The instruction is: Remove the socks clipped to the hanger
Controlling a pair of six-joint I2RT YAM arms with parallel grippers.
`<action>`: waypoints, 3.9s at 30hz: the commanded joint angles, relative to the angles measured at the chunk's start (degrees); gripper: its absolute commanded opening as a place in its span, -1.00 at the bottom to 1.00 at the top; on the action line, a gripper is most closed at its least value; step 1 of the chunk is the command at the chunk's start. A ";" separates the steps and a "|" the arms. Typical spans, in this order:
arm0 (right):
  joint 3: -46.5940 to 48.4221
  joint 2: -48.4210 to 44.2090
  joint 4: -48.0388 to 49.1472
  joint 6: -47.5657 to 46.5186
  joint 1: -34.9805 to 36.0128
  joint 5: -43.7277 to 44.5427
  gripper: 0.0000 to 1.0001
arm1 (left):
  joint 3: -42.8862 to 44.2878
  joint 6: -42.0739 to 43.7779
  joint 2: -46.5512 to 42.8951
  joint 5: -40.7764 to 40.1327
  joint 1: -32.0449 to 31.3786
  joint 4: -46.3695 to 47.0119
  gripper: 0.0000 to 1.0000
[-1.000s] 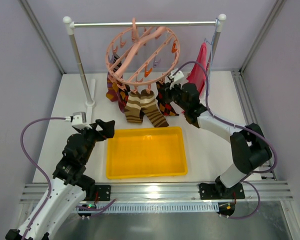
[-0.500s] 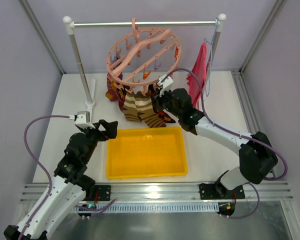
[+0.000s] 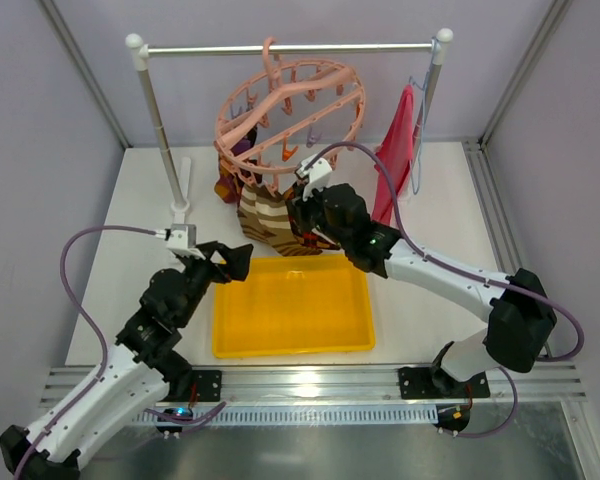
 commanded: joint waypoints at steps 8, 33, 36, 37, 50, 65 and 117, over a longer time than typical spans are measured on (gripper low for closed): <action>3.54 -4.22 -3.48 5.70 3.12 5.28 -0.90 | 1.90 3.39 13.96 -7.45 -9.66 15.38 0.99; 2.14 -8.44 -6.29 11.42 7.69 8.27 -0.90 | 5.94 1.54 31.55 -11.32 -22.49 35.25 0.99; 2.05 -8.70 -6.82 11.59 7.69 8.10 -0.91 | 7.44 2.41 34.71 -13.15 -23.90 36.39 0.99; 1.96 -8.88 -6.91 11.51 7.69 7.84 -0.90 | 8.48 2.59 35.59 -13.68 -24.08 36.31 0.99; 0.38 -10.90 -8.31 10.80 7.60 8.97 -0.90 | 11.83 3.21 43.86 -17.73 -24.87 40.52 0.69; -2.96 -14.24 -8.31 11.24 7.69 8.80 -0.88 | 11.84 5.23 45.80 -17.91 -26.19 40.79 -1.00; 14.17 -0.18 -8.93 -0.01 7.08 13.11 0.89 | 2.87 4.27 22.51 -12.99 -27.16 20.14 -1.00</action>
